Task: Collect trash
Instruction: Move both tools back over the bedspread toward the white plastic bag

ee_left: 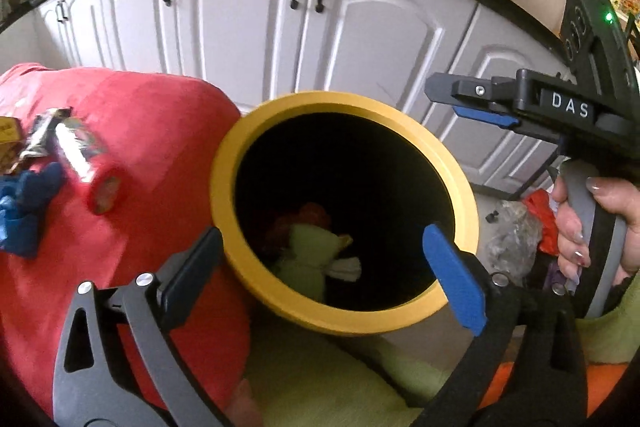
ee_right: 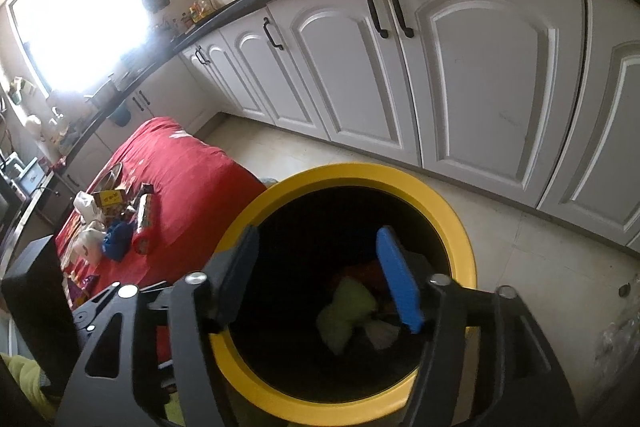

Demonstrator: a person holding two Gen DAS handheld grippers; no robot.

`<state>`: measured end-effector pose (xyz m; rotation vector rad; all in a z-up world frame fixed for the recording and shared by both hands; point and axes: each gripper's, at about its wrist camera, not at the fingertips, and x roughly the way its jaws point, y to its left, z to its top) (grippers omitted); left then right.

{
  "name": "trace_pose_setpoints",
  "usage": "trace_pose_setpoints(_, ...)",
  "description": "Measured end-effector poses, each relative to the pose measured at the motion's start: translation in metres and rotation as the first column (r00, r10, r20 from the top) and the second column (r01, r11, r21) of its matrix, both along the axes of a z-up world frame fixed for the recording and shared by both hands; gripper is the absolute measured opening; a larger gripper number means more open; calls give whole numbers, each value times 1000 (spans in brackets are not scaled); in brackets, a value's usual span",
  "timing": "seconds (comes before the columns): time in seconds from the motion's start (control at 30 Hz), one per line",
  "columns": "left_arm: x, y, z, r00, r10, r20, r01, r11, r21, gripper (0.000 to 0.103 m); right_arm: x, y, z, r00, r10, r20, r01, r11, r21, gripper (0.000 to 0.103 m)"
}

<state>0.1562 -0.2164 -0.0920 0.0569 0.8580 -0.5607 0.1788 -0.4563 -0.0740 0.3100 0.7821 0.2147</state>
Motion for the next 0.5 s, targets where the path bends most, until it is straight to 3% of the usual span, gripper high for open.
trace_pose_setpoints(0.5, -7, 53, 37, 982, 171, 85, -168, 985, -41, 92, -12, 19, 25, 996, 12, 84, -8, 999, -54, 72)
